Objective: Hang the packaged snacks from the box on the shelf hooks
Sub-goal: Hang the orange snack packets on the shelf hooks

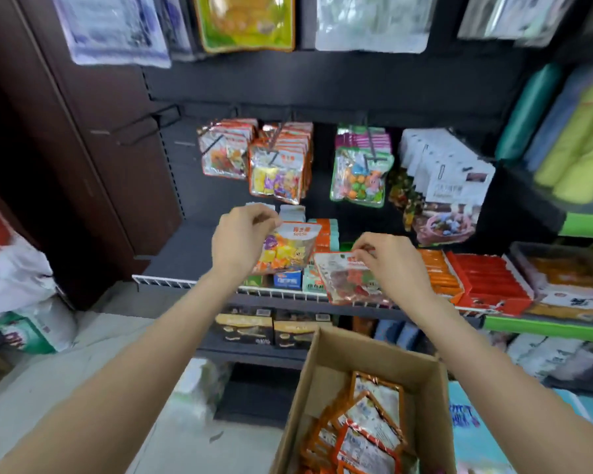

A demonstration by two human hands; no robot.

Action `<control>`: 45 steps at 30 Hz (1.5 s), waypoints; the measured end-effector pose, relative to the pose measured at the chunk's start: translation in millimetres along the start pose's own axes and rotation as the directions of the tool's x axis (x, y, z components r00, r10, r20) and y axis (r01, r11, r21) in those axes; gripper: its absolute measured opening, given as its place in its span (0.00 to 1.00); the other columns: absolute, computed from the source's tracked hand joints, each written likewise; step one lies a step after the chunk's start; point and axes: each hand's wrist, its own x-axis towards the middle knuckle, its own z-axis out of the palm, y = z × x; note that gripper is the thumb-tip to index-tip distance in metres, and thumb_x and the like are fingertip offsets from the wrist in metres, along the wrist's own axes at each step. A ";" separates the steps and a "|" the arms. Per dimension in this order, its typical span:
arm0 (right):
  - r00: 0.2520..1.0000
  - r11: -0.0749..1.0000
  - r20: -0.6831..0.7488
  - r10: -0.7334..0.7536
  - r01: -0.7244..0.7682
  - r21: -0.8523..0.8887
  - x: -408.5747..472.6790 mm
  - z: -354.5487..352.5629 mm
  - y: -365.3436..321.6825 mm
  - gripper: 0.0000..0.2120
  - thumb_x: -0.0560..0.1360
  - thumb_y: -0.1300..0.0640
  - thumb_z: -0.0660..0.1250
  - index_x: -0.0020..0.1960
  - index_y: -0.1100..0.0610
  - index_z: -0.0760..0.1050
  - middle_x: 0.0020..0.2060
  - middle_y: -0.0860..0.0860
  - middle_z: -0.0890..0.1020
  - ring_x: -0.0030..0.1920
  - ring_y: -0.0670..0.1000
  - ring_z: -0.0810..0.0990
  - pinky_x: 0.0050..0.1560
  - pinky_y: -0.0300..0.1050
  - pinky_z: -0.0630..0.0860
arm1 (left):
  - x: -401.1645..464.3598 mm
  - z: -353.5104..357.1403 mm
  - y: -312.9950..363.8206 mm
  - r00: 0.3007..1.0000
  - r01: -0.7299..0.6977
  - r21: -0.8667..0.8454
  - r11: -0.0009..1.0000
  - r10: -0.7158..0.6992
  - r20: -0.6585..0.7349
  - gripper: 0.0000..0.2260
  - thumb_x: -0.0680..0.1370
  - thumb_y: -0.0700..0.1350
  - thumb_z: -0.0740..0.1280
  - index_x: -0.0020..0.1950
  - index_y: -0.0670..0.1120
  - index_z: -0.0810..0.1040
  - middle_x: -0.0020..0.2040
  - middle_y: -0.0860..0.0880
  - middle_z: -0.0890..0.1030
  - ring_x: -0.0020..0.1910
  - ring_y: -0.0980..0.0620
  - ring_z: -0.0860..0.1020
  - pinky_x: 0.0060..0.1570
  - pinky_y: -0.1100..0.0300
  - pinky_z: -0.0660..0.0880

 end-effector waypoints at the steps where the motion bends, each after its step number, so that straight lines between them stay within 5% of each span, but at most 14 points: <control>1: 1.000 1.000 -0.011 0.003 -0.004 -0.012 9.6 -2.2 -6.0 0.05 0.77 0.54 0.65 0.49 0.52 0.80 0.45 0.49 0.84 0.48 0.52 0.81 0.45 0.53 0.78 | 13.4 -5.3 0.5 1.000 -0.023 -0.013 1.000 0.023 -0.002 0.04 0.75 0.47 0.69 0.41 0.51 0.81 0.39 0.51 0.83 0.40 0.52 0.81 0.41 0.56 0.76; 8: 0.999 0.985 -0.048 0.006 0.002 0.174 60.8 -3.7 -38.9 0.04 0.76 0.57 0.67 0.45 0.52 0.81 0.37 0.45 0.82 0.34 0.39 0.75 0.37 0.38 0.70 | 90.1 -12.0 -14.0 0.999 -0.037 -0.116 0.993 0.033 -0.035 0.06 0.77 0.43 0.68 0.46 0.42 0.83 0.41 0.50 0.81 0.40 0.54 0.76 0.36 0.64 0.68; 19: 1.000 0.958 -0.022 -0.002 0.008 0.287 95.0 19.6 -61.5 0.05 0.75 0.57 0.67 0.42 0.49 0.77 0.35 0.38 0.77 0.34 0.33 0.72 0.36 0.24 0.66 | 131.6 9.1 -37.2 0.999 0.022 -0.204 0.979 -0.029 -0.033 0.08 0.76 0.44 0.68 0.50 0.41 0.83 0.46 0.48 0.83 0.42 0.56 0.76 0.43 0.67 0.69; 32: 0.997 0.954 -0.072 0.004 0.018 0.301 112.1 22.8 -69.2 0.04 0.76 0.60 0.67 0.44 0.56 0.80 0.35 0.41 0.78 0.35 0.32 0.73 0.37 0.21 0.66 | 156.4 20.9 -37.4 0.998 0.007 -0.134 0.991 -0.015 -0.059 0.06 0.77 0.42 0.67 0.49 0.42 0.83 0.41 0.50 0.80 0.40 0.53 0.77 0.39 0.62 0.70; 37: 0.998 0.955 -0.063 0.011 0.009 0.297 112.7 21.0 -62.8 0.04 0.76 0.59 0.67 0.44 0.53 0.80 0.37 0.41 0.79 0.37 0.35 0.74 0.38 0.22 0.66 | 167.0 31.6 -35.4 0.995 0.082 -0.153 0.985 -0.089 -0.038 0.07 0.78 0.40 0.66 0.53 0.43 0.81 0.50 0.49 0.81 0.47 0.53 0.77 0.44 0.61 0.72; 43: 0.994 0.937 -0.112 -0.008 0.047 0.347 112.7 20.4 -66.0 0.04 0.75 0.60 0.67 0.43 0.56 0.80 0.36 0.44 0.79 0.37 0.31 0.74 0.38 0.23 0.66 | 125.8 17.6 -45.6 0.986 -0.096 -0.243 0.965 0.058 -0.157 0.11 0.78 0.42 0.65 0.60 0.46 0.74 0.55 0.51 0.77 0.53 0.53 0.75 0.53 0.57 0.74; 45: 0.995 0.916 -0.102 -0.021 0.060 0.397 110.7 25.9 -70.5 0.05 0.75 0.60 0.67 0.41 0.54 0.79 0.36 0.43 0.79 0.38 0.30 0.74 0.39 0.22 0.66 | 104.3 9.4 -51.6 0.993 -0.117 -0.314 0.942 0.103 -0.061 0.10 0.79 0.44 0.63 0.61 0.48 0.73 0.55 0.53 0.77 0.52 0.57 0.76 0.54 0.58 0.75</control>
